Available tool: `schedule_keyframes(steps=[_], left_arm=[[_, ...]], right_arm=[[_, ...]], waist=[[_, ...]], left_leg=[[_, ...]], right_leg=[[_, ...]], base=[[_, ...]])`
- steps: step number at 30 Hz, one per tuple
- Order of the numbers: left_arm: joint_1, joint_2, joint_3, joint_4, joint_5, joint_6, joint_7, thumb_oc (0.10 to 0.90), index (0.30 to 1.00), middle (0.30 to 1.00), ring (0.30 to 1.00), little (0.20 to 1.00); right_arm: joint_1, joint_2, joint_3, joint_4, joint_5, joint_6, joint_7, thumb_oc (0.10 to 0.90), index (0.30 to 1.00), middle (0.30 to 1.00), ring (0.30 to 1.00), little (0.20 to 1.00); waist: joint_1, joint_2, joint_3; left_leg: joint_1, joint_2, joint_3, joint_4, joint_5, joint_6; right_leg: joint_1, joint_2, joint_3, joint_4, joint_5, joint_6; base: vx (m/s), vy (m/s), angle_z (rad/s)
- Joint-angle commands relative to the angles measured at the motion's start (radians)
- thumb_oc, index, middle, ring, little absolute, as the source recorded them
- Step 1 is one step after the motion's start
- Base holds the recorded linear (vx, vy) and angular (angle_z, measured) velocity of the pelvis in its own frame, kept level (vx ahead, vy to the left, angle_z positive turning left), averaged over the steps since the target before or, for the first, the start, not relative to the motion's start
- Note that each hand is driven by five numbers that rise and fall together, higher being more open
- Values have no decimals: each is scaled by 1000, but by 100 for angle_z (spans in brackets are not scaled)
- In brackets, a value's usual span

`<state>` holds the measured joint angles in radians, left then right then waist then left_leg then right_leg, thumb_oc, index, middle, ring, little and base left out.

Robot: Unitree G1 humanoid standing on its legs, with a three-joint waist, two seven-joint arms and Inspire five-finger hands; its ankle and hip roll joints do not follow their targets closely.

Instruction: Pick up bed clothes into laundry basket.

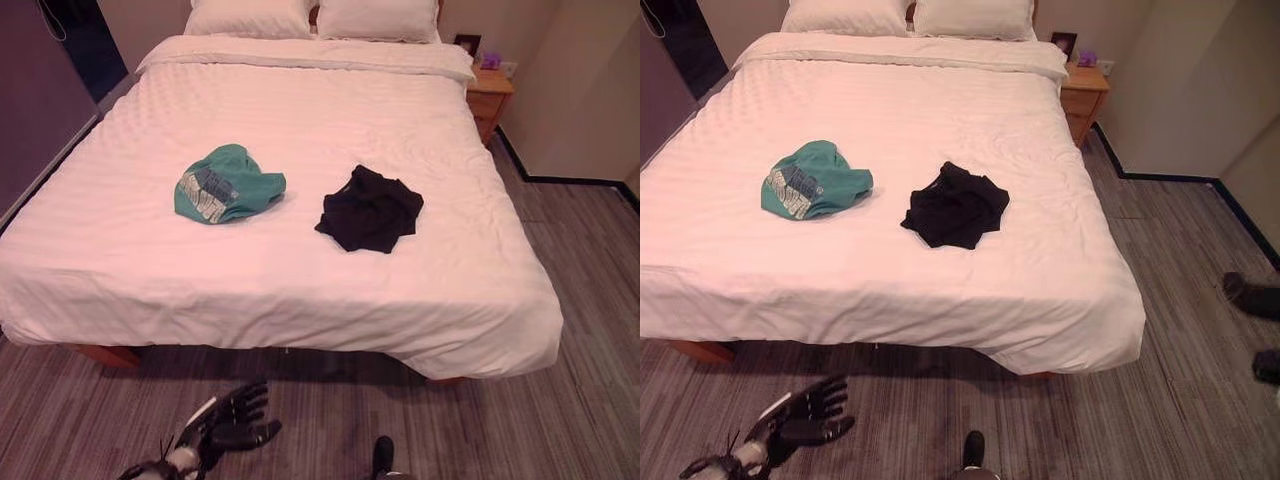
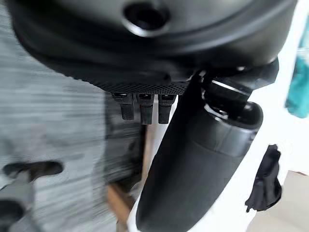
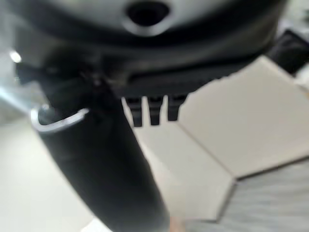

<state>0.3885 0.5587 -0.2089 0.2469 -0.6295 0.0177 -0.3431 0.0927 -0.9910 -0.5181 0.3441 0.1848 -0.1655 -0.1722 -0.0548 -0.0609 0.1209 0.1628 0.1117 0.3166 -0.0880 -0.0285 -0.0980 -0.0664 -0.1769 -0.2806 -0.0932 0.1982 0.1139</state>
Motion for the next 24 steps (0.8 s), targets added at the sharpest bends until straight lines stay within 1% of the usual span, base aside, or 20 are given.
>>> schedule_keyframes(steps=[1, 2, 3, 4, 5, 6, 7, 8, 9, 10, 11, 12, 14, 17, 21, 22, 23, 24], left_arm=[[-126, 40, -46, -98, -70, -69, -65, 800, 900, 900, 900, 900], [-136, 45, -63, -105, -78, -71, -61, 800, 900, 900, 900, 900], [-159, 70, -111, -123, -89, -73, -56, 800, 900, 900, 900, 900], [-158, 65, -105, -123, -90, -73, -55, 800, 900, 900, 900, 900], [-168, 79, -126, -132, -103, -73, -53, 800, 900, 900, 900, 900], [-163, 69, -114, -131, -103, -73, -53, 800, 900, 900, 900, 900], [-173, 87, -130, -141, -115, -71, -50, 800, 900, 900, 900, 900], [-174, 91, -135, -155, -121, -71, -47, 800, 900, 900, 900, 900], [-179, 98, -147, -172, -132, -71, -42, 800, 900, 900, 900, 900], [-179, 93, -145, -172, -132, -70, -42, 800, 900, 900, 900, 900], [-180, 103, -152, -177, -132, -70, -43, 800, 900, 900, 900, 900], [-179, 99, -153, -180, -134, -67, -45, 800, 900, 900, 900, 900], [-176, 102, -154, -180, -136, -65, -45, 800, 900, 900, 900, 900], [-171, 111, -162, -185, -133, -58, -52, 800, 900, 900, 900, 900], [-167, 112, -163, -192, -132, -55, -49, 800, 900, 900, 900, 900], [-169, 113, -163, -197, -135, -53, -47, 800, 900, 900, 900, 900], [-174, 110, -157, -199, -138, -53, -41, 800, 900, 900, 900, 900], [-174, 109, -158, -199, -138, -53, -41, 800, 900, 900, 900, 900]], right_arm=[[-245, -170, 79, 92, 58, -78, 25, 800, 900, 900, 900, 900], [-344, -224, 183, 167, 64, -76, 41, 800, 900, 900, 900, 900], [-477, -287, 315, 263, 75, -52, 72, 800, 900, 900, 900, 900], [-514, -291, 348, 279, 78, -55, 73, 800, 900, 900, 900, 900], [-621, -319, 447, 345, 85, -39, 95, 800, 900, 900, 900, 900], [-682, -321, 505, 364, 88, -42, 95, 800, 900, 900, 900, 900], [-914, -332, 736, 471, 72, -15, 133, 800, 900, 900, 900, 900], [-1066, -325, 881, 541, 52, -2, 147, 800, 900, 900, 900, 900], [-1265, -292, 1053, 640, 26, 16, 151, 800, 900, 900, 900, 900], [-1285, -290, 1072, 646, 28, 15, 152, 800, 900, 900, 900, 900], [-1354, -269, 1134, 684, -6, 24, 152, 800, 900, 900, 900, 900], [-1438, -237, 1214, 714, -40, 27, 149, 800, 900, 900, 900, 900], [-1513, -206, 1276, 727, -81, 37, 147, 800, 900, 900, 900, 900], [-1625, -140, 1369, 813, -129, 49, 155, 800, 900, 900, 900, 900], [-1665, -109, 1379, 863, -139, 58, 147, 800, 900, 900, 900, 900], [-1672, -100, 1380, 873, -148, 61, 141, 800, 900, 900, 900, 900], [-1686, -89, 1402, 889, -189, 69, 138, 800, 900, 900, 900, 900], [-1687, -89, 1404, 890, -189, 69, 138, 800, 900, 900, 900, 900]], waist=[[55, -27, 10], [60, -34, 12], [94, -49, 17], [88, -47, 17], [110, -55, 23], [96, -52, 21], [121, -63, 27], [133, -67, 31], [149, -66, 41], [145, -63, 40], [156, -65, 43], [160, -60, 44], [172, -56, 48], [199, -38, 55], [211, -25, 59], [217, -20, 62], [227, -12, 68], [226, -11, 67]], left_leg=[[-56, -47, -49, 1, 30, 41], [-62, -48, -50, 1, 38, 39], [-67, -45, -55, 1, 44, 35], [-68, -46, -54, 1, 45, 35], [-70, -43, -56, 1, 44, 31], [-75, -44, -55, 1, 49, 32], [-89, -41, -58, 1, 57, 27], [-102, -38, -63, 1, 63, 24], [-120, -33, -81, 1, 72, 18], [-124, -35, -81, 1, 76, 19], [-128, -33, -88, 1, 76, 16], [-139, -33, -95, 1, 82, 16], [-146, -31, -104, 1, 84, 13], [-171, -31, -136, 1, 96, 8], [-186, -33, -155, 1, 103, 6], [-193, -33, -163, 1, 107, 5], [-205, -34, -172, 1, 112, 2], [-205, -34, -172, 1, 112, 2]], right_leg=[[105, -16, 3, 26, -50, 98], [102, -17, 0, 24, -44, 96], [104, -17, -10, 19, -40, 95], [102, -17, -8, 19, -39, 95], [103, -15, -14, 17, -40, 96], [98, -16, -12, 17, -36, 95], [92, -13, -20, 14, -34, 94], [84, -12, -28, 13, -33, 92], [77, -8, -41, 12, -36, 91], [73, -9, -41, 12, -33, 90], [74, -8, -47, 11, -36, 90], [68, -8, -52, 9, -35, 88], [69, -7, -59, 8, -40, 87], [66, -9, -85, 9, -48, 81], [64, -10, -101, 10, -55, 77], [62, -10, -107, 10, -57, 75], [58, -12, -118, 11, -60, 73], [58, -12, -118, 11, -60, 73]], base=[[-15, -16, 4], [-16, -31, 3], [-29, -32, 5], [-8, -31, 4], [-14, -15, 14], [-31, -40, 15], [-47, -45, 12], [-59, -75, 5], [-49, -51, -3], [-25, -40, 3], [-4, -25, 44], [11, -33, 52], [26, -32, 34], [31, -38, 26], [28, -34, 35], [25, -54, 32], [7, -38, 11], [30, -63, 16]])
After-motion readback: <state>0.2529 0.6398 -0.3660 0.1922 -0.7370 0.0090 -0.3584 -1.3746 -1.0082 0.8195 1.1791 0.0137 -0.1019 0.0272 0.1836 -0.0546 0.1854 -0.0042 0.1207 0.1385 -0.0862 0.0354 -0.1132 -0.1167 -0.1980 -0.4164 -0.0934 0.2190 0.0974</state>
